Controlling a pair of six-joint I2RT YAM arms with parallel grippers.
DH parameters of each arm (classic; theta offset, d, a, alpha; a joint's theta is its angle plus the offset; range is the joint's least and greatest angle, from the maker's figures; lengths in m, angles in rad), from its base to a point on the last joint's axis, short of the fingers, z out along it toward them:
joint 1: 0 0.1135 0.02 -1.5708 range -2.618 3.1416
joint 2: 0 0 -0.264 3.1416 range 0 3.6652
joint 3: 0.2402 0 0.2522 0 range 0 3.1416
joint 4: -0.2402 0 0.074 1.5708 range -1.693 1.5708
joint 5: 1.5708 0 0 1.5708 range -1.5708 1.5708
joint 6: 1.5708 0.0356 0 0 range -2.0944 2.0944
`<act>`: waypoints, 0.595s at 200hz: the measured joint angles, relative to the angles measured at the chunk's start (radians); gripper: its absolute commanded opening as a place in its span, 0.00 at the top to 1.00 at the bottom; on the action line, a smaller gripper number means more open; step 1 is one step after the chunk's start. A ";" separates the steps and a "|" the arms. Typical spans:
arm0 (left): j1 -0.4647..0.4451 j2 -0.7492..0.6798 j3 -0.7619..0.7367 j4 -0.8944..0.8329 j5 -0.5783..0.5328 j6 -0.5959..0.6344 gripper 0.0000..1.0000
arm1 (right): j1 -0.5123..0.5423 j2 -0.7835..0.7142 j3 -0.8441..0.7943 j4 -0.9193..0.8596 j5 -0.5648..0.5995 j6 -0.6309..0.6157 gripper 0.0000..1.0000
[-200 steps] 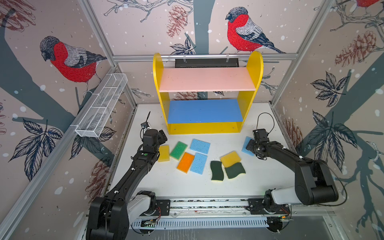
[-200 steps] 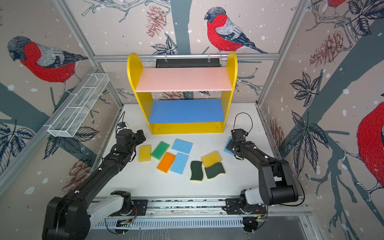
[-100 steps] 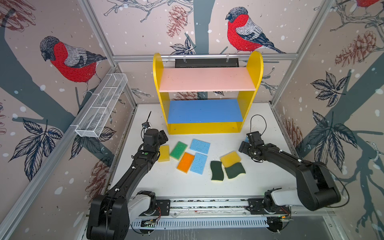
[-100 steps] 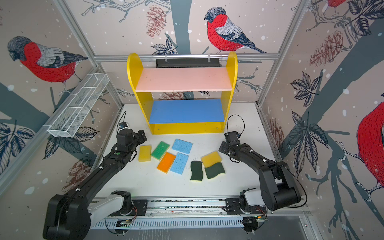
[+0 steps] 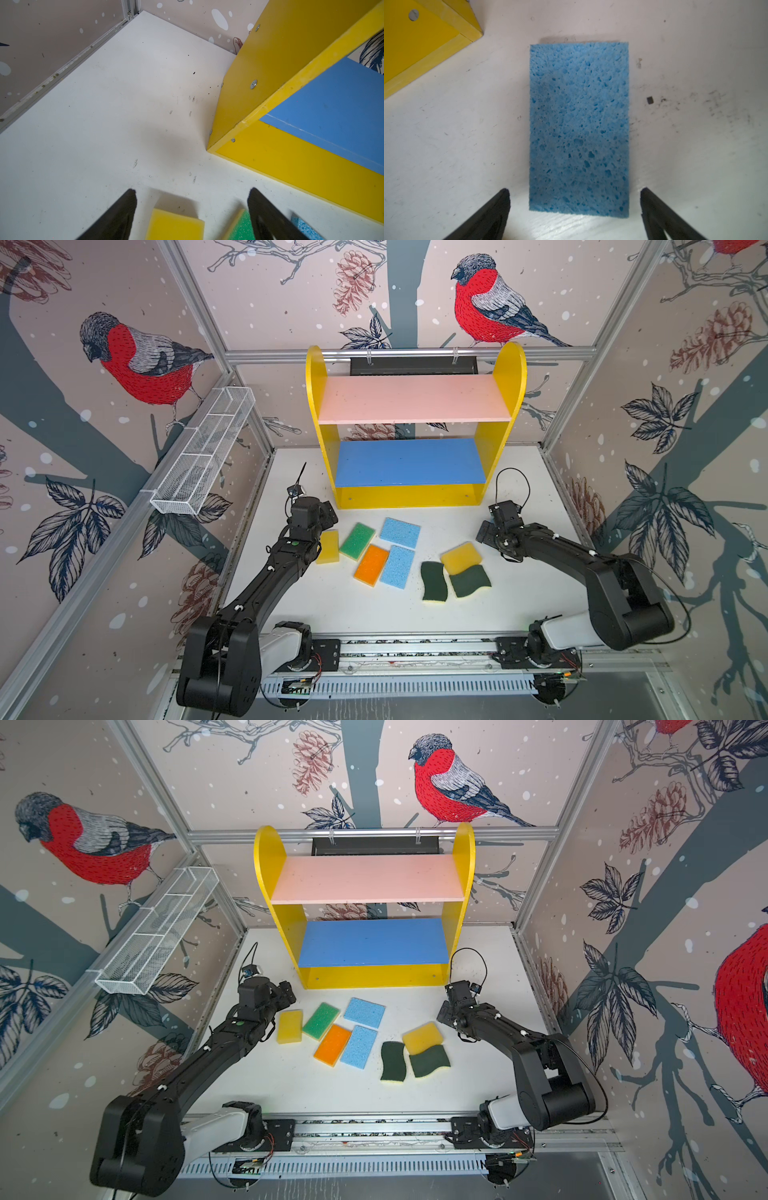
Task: Place and organize the cleaning sponges onto the shelf
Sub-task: 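Lower the right gripper and close it on the light-blue sponge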
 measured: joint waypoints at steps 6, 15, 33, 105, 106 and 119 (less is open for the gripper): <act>0.000 0.003 0.001 -0.001 0.000 0.000 0.15 | 0.000 0.006 0.001 -0.001 0.002 0.000 0.02; 0.000 0.007 0.004 -0.002 0.000 0.000 0.15 | 0.000 0.016 0.004 -0.002 0.002 0.000 0.01; 0.000 0.012 0.006 -0.002 0.000 0.000 0.15 | 0.000 0.031 0.005 -0.001 0.003 0.000 0.00; 0.000 0.030 0.017 -0.005 0.000 0.000 0.15 | -0.034 0.075 0.014 0.025 0.025 -0.012 0.02; 0.000 0.031 0.017 -0.005 0.000 0.000 0.15 | -0.035 0.075 0.014 0.025 0.025 -0.012 0.02; 0.000 0.037 0.019 -0.005 0.000 0.000 0.15 | -0.042 0.076 0.011 0.033 0.029 -0.026 0.03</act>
